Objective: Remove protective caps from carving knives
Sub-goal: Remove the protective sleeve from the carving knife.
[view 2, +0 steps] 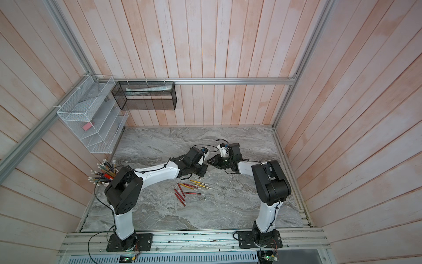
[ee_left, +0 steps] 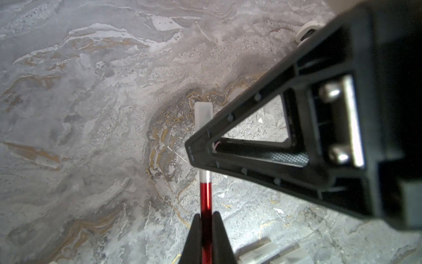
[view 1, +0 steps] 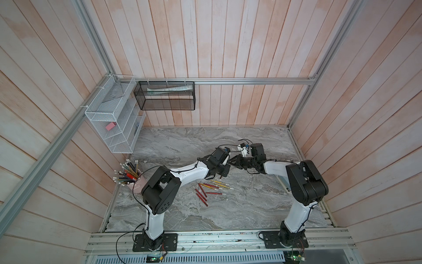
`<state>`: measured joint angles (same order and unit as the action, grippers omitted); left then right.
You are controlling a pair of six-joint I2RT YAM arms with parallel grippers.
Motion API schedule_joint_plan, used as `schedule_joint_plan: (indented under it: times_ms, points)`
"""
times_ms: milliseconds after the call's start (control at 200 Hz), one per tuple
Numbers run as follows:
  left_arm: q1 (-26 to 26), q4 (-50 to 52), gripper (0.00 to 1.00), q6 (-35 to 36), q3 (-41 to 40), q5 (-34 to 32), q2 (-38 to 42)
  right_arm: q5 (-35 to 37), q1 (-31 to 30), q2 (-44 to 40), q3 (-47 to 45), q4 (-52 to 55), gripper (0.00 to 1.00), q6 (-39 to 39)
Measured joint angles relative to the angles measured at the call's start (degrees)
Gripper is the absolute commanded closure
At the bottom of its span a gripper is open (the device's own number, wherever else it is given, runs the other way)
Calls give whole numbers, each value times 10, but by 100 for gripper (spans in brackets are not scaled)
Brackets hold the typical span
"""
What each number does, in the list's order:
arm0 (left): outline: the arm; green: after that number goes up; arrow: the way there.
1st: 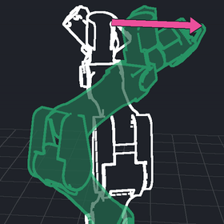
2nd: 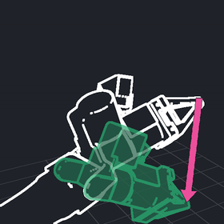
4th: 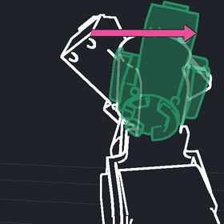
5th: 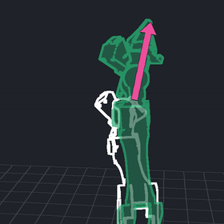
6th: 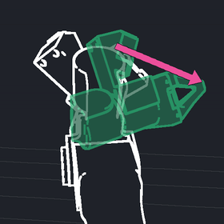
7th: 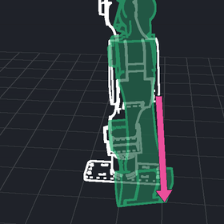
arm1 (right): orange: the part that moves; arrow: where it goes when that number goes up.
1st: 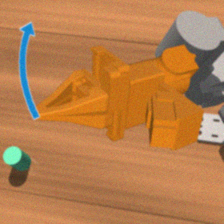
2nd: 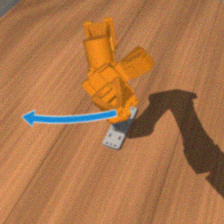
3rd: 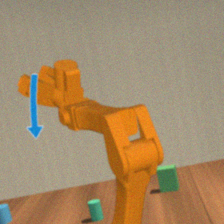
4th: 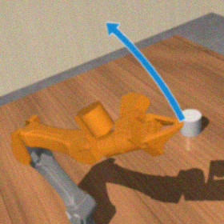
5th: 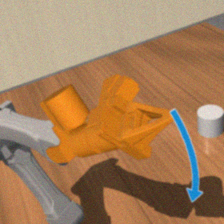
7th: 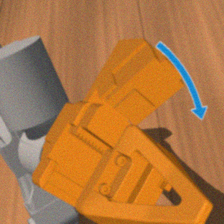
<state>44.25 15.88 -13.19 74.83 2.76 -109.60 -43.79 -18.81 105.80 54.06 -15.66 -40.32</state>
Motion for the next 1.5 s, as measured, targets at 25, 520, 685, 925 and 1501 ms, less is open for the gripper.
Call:
schedule_joint_plan:
  times_ms: [25, 520, 685, 925, 1501]
  points:
    - [0, 0, 100, -1, -2, -1, 0, -5, 0, 0, 2, -2, 89, -1]
    - [-3, -10, 83, -1, -19, -5, 9, -24, -3, 11, 5, -24, 100, -26]
    - [-2, -13, 65, -4, -25, 0, 9, -28, -3, 13, 5, -47, 100, -38]
    - [-2, -14, 63, -12, -35, 5, 9, -33, -2, 13, 5, -60, 100, -47]
    - [-10, -24, 100, -16, -37, 14, 10, -58, 11, 13, -5, -84, 100, -64]
